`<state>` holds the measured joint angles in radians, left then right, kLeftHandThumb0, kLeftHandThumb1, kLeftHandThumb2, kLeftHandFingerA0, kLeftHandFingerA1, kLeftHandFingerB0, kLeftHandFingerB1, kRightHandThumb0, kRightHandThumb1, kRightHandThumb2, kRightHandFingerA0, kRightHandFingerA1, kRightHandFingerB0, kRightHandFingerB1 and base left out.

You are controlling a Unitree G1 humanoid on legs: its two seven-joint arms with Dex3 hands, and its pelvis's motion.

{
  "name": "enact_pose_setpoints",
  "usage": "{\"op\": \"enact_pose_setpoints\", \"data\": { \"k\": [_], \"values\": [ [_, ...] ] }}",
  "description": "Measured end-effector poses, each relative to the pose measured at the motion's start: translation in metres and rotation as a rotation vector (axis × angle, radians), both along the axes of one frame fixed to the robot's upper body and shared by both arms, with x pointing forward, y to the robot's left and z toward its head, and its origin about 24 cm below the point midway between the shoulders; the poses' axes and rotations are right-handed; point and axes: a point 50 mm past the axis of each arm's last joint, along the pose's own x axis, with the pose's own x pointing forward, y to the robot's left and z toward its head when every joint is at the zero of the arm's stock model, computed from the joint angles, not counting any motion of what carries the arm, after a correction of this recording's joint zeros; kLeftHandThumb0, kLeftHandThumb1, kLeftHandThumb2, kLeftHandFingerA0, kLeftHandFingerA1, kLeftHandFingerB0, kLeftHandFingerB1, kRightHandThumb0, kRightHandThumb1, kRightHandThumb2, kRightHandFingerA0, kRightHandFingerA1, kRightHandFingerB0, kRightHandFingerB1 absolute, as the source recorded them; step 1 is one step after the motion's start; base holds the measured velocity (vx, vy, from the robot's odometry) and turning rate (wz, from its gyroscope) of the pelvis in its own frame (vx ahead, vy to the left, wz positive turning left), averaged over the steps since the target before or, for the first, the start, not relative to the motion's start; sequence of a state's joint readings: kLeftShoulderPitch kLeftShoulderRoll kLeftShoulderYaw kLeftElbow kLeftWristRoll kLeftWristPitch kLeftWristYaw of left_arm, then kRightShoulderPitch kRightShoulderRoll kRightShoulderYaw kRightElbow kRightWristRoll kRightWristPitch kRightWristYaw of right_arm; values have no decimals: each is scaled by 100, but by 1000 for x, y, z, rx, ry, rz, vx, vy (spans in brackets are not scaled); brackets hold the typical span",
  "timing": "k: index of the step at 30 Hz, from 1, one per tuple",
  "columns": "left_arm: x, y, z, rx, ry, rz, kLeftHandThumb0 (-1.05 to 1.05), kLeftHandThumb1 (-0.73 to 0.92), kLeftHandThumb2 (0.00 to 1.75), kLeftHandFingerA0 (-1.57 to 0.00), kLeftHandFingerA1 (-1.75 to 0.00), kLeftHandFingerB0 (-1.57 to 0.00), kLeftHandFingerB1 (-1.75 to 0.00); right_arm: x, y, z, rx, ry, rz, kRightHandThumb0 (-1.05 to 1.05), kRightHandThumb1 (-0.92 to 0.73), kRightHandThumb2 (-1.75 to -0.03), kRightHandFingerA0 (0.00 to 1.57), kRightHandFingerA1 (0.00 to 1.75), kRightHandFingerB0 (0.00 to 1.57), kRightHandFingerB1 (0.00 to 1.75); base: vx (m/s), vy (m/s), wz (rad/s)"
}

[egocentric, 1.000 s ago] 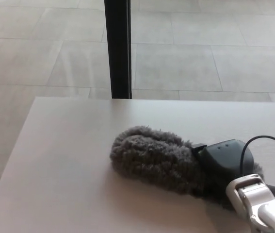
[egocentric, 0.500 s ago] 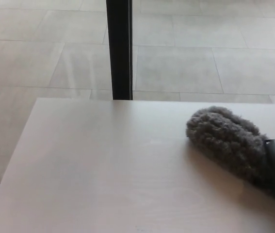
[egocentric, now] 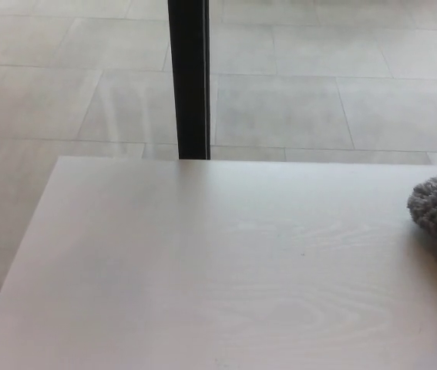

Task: The robot uses its right hand to pick up the duster kept in the middle of the desk and use it to wipe the desk by swiping its surface twice

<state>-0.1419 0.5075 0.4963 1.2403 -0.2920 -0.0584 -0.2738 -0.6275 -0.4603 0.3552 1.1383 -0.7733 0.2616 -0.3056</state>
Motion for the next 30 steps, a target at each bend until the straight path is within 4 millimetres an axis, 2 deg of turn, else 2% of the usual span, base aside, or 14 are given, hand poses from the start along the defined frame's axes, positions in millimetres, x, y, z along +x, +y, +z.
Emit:
{"op": "enact_pose_setpoints", "data": {
  "k": [6,7,8,9,10,11,13,14,16,17,18,23,24,30],
  "values": [
    [0,0,0,-1,0,1,-56,74,62,-64,-64,-53,-49,3,8,0,63,-38,33,-41,-69,-64,79,137,54,48,0,0,0],
    [0,0,0,-1,-1,0,-56,74,62,-65,-64,-51,-48,4,11,-1,83,-49,48,-50,-57,-98,75,93,37,56,0,0,0],
    [0,0,0,-1,-1,0,-56,74,62,-65,-64,-51,-48,5,13,-1,111,-59,57,-50,-57,-98,75,93,37,56,0,0,0],
    [0,0,0,-1,-1,0,-56,74,62,-60,-62,-49,-48,6,16,-1,128,-62,65,-64,-72,-62,61,80,20,29,0,0,0],
    [0,0,0,-1,-1,0,-57,72,62,-61,-62,-50,-49,7,17,1,140,-68,70,-72,-73,-63,35,62,8,23,0,0,0],
    [0,0,0,-1,-1,0,-56,73,62,-61,-61,-50,-48,9,18,3,149,-72,75,-90,-62,-98,20,60,0,11,0,0,0],
    [0,0,0,-1,-1,0,-57,73,62,-61,-61,-51,-49,12,20,6,160,-75,88,-86,-54,-95,7,56,0,13,0,0,0],
    [0,0,0,-1,-1,0,-58,73,62,-60,-62,-50,-48,13,22,7,170,-71,95,-97,-50,-91,0,1,0,0,0,0,0],
    [0,0,0,-1,-1,0,-57,72,62,-60,-63,-51,-49,14,25,7,188,-55,105,-100,-51,-91,0,0,0,0,0,0,0],
    [0,0,0,-1,-1,0,-57,72,62,-60,-62,-51,-49,15,27,7,200,-45,112,-102,-63,-60,0,0,0,0,0,0,0],
    [0,0,0,-1,-1,0,-57,73,62,-59,-62,-50,-48,16,28,8,210,-38,117,-105,-51,-90,0,0,0,0,0,0,0],
    [0,0,0,-1,-1,-1,-55,75,62,-60,-61,-48,-46,19,35,11,249,-9,149,-105,-52,-88,0,0,0,0,0,0,0],
    [0,0,0,-1,-1,-1,-54,75,62,-61,-60,-49,-47,20,37,13,256,-4,158,-105,-67,-62,0,0,0,0,0,0,0],
    [0,0,0,-1,-2,-1,-55,76,63,-58,-62,-49,-47,19,33,27,272,11,195,-105,-69,-62,0,0,0,0,0,0,0]
  ]
}}
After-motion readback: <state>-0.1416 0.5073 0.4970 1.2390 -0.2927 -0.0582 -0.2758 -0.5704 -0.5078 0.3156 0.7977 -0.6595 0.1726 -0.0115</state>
